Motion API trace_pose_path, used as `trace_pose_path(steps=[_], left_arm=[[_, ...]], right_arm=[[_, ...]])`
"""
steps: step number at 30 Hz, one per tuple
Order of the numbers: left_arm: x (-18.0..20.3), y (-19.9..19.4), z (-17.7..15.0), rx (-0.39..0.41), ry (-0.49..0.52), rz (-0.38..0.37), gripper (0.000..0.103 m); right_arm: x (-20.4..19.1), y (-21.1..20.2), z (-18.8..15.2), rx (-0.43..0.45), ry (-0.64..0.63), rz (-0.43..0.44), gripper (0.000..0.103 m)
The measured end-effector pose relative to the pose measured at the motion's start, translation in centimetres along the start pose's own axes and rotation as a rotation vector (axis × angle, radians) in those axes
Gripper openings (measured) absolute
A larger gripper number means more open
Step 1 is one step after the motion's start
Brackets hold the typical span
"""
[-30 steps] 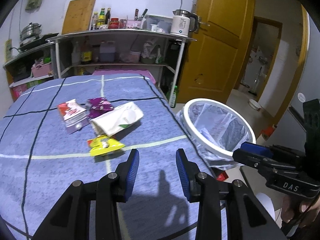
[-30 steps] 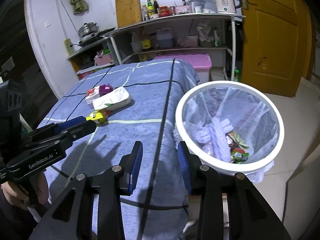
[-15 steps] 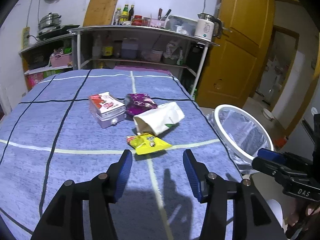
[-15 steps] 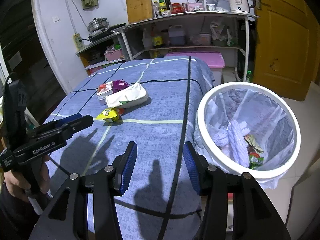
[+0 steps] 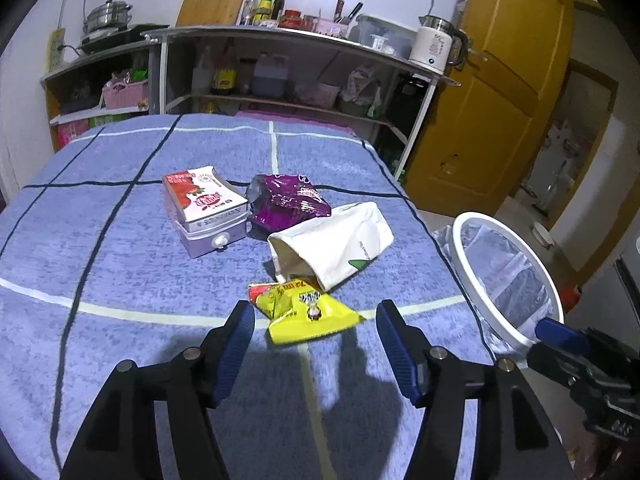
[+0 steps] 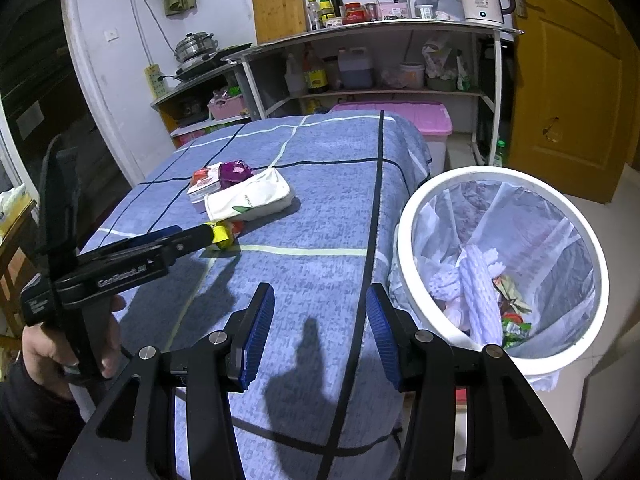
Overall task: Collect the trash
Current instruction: 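Grasp the yellow snack bag with the left tool while the right tool grasps the white paper bag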
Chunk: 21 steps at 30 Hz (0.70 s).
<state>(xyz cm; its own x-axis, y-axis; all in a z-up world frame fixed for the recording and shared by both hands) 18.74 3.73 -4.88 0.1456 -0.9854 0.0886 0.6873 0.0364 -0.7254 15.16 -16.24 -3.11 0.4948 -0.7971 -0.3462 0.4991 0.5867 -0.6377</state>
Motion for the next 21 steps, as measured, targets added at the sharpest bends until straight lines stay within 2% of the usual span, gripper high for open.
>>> trace_pose_path(steps=[6,8,21], left_arm=[[0.2,2.2,0.3,-0.043,-0.005,0.029,0.061],[0.2,2.7,0.0,-0.060,-0.002,0.038,0.050],[-2.9,0.3,-0.6,-0.014,-0.021,0.056,0.048]], right_arm=[[0.4,0.6,0.5,-0.003,0.004,-0.001,0.049],[0.6,0.9,0.7,-0.006,0.006,0.002,0.049],[-0.9,4.1,2.4,-0.025,-0.040,0.053,0.049]])
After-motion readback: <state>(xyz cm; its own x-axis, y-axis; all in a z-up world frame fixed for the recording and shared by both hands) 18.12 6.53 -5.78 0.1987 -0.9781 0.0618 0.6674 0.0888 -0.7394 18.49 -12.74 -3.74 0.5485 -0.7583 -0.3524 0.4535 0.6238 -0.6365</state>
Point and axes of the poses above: each gripper's, at about its wrist camera, not at the fingertips, and y roughly the way its jaws point, x to its right, z to its top, the point moved 3 cm from there along y, roughly the way its jaws point, and after that the axes turned 11 degrees about z, right-handed, at the moved point
